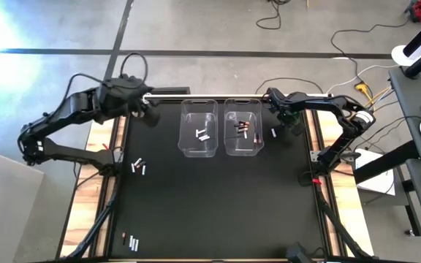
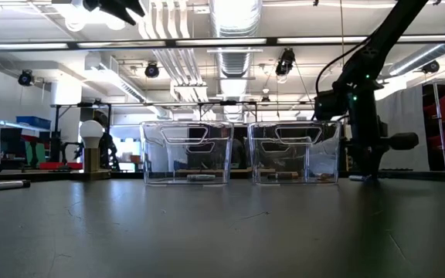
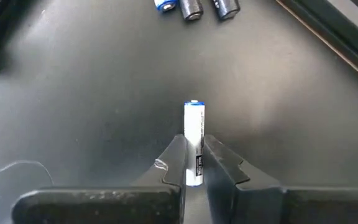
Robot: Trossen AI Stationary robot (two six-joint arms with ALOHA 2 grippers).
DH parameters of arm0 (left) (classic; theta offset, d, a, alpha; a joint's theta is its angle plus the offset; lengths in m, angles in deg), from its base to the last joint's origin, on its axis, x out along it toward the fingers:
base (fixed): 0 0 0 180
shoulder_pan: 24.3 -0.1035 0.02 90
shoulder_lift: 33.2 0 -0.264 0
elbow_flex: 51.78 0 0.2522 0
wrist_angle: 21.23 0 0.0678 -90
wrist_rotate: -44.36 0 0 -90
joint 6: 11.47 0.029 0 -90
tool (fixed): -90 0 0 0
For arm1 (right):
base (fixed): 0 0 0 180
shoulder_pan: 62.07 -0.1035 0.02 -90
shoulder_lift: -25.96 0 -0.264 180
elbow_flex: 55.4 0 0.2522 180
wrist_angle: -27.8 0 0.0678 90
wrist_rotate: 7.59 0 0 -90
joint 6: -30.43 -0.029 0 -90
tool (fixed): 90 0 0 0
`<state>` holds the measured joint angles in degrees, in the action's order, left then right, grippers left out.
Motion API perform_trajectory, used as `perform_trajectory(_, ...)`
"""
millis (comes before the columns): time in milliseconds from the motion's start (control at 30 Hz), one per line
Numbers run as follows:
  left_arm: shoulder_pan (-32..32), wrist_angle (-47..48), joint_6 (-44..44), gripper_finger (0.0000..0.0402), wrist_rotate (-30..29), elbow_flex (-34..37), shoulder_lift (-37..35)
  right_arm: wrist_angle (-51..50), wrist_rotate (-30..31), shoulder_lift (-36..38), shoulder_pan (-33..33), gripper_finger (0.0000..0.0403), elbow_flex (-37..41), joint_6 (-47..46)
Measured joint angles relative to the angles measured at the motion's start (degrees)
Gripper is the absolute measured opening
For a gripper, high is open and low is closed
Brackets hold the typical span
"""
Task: Sort batteries
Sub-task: Put the white battery into the left transparent bin
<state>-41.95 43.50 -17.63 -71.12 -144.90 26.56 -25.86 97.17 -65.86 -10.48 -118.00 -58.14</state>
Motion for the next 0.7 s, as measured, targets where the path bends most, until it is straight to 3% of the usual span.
perform_trajectory(333,-0.46,-0.07,4.22,0.0231,1.99,0.49,-12.96,-0.17,1.87,8.58,-1.76,0.0026,-1.84,17.38)
perform_trajectory(500,-0.46,-2.55,5.03,0.0231,7.97,2.05,-20.23,-0.23,5.7,14.1,-8.41,0.0025,-5.83,24.37)
perform_trajectory(700,-0.46,-9.06,5.69,0.0231,9.03,6.68,-26.74,-0.01,11.86,13.5,-19.42,0.0024,-17.46,40.61)
